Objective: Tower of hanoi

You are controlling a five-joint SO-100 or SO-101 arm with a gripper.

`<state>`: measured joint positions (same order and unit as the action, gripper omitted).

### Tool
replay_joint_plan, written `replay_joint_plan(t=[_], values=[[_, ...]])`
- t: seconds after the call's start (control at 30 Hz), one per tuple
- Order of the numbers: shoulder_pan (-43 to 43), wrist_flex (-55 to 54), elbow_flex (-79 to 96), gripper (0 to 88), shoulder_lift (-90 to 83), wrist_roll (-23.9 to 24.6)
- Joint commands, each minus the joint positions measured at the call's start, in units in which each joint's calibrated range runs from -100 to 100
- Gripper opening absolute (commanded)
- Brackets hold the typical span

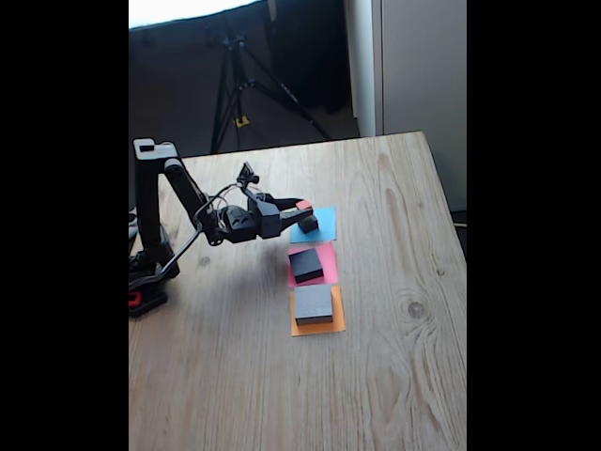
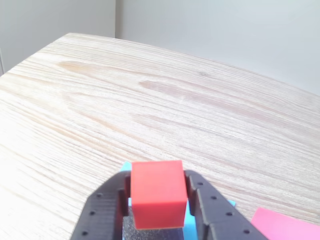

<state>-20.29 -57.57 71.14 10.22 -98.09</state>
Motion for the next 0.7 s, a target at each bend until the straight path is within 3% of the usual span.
replay_joint_plan(t=[0.0,0.17,0.3,0.5,0.67], values=[[0.9,9.9,-2.3,3.1,-11.2,4.4],[2.5,26.4,-4.9,2.7,-23.2,8.8],[4.7,46.0,-11.0,2.3,-32.2,13.3],[7.8,77.7,-26.1,2.3,-42.5,19.7],[10.1,95.7,-40.4,2.1,-46.6,23.8]])
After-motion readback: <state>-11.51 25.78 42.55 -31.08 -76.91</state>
